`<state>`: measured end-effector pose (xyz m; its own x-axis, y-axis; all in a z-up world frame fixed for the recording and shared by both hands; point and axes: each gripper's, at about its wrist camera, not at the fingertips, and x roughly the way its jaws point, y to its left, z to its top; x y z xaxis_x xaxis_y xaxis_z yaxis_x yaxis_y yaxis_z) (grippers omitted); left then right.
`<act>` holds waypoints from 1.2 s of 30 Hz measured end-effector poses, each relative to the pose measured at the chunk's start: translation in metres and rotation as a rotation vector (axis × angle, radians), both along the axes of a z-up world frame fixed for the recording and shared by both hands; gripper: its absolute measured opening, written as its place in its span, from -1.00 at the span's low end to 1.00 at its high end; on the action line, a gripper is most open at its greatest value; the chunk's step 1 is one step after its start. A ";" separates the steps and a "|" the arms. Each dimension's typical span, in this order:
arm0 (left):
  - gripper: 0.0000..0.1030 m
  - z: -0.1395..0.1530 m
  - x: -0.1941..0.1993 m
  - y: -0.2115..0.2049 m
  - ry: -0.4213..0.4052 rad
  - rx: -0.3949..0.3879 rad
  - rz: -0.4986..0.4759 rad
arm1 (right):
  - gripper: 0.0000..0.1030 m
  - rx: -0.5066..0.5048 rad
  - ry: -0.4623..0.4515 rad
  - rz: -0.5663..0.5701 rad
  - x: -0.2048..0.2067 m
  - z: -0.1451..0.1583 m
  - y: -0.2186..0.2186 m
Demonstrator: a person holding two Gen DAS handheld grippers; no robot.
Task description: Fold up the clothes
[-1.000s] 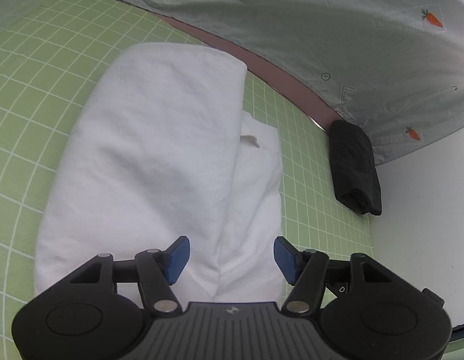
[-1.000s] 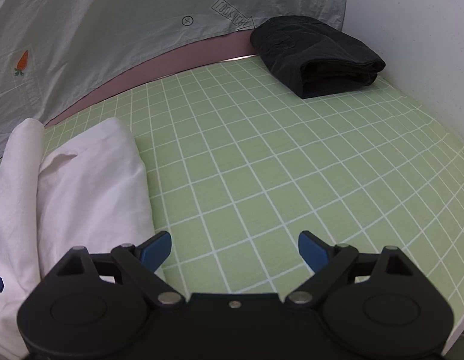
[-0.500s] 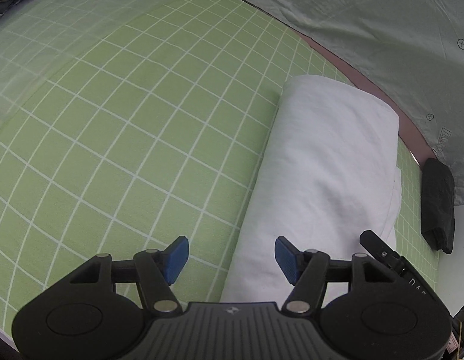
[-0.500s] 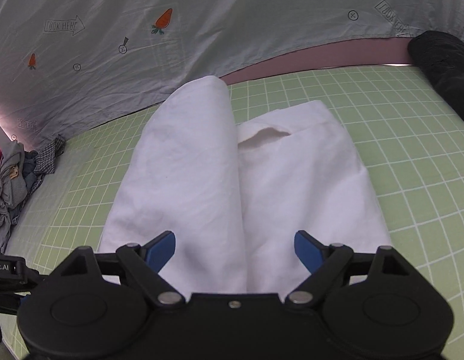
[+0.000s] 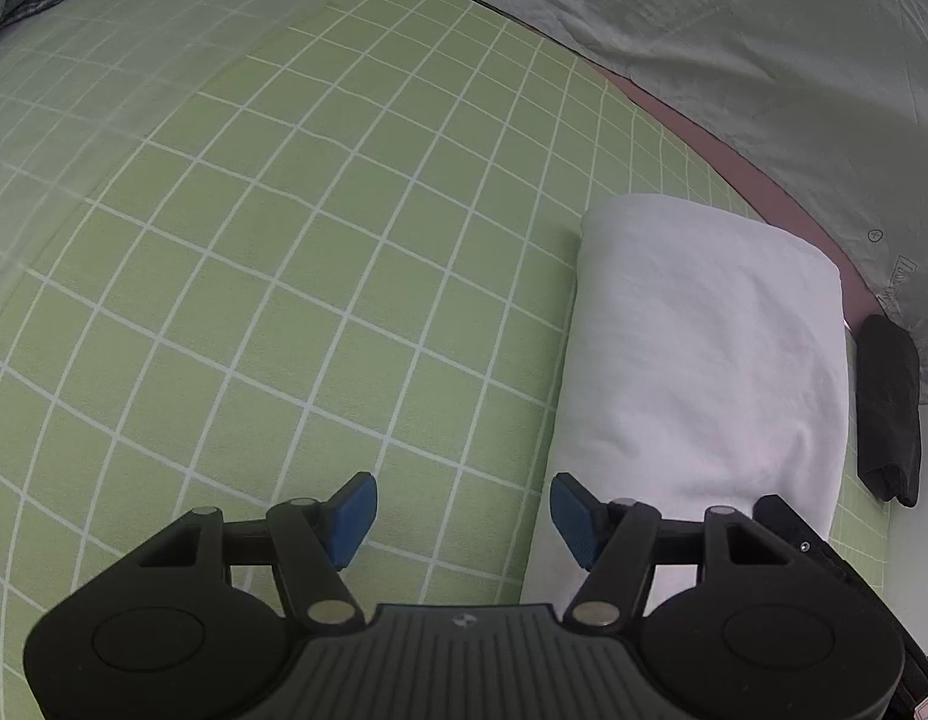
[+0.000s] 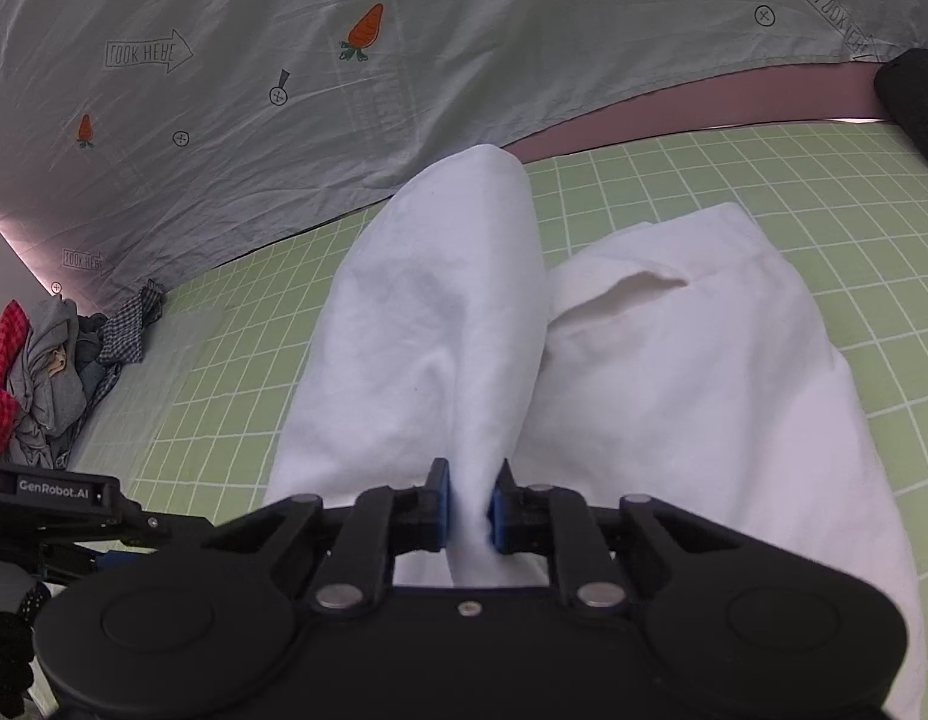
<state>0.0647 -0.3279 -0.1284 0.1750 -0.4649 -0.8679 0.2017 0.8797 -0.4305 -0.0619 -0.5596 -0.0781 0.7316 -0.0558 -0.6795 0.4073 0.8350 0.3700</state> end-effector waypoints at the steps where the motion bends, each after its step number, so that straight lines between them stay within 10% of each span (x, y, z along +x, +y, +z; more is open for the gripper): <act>1: 0.26 0.001 0.000 -0.004 -0.003 -0.031 -0.009 | -0.83 0.011 -0.023 -0.003 -0.004 0.007 -0.003; 7: 0.41 0.016 -0.012 -0.030 -0.093 -0.105 -0.126 | -0.85 0.019 -0.172 -0.097 -0.048 0.064 -0.038; 12: 0.50 0.015 -0.020 -0.050 -0.100 -0.081 -0.214 | -0.81 -0.085 0.005 -0.258 -0.078 0.024 -0.078; 15: 0.57 0.012 -0.024 -0.063 -0.105 -0.059 -0.264 | -0.55 -0.134 0.158 -0.293 -0.076 -0.015 -0.083; 21: 0.69 0.009 -0.033 -0.086 -0.115 -0.056 -0.345 | 0.48 -0.076 0.131 -0.286 -0.079 -0.014 -0.089; 36: 0.80 -0.024 -0.038 -0.144 -0.070 -0.073 -0.502 | 1.00 0.179 0.115 -0.298 -0.069 -0.051 -0.098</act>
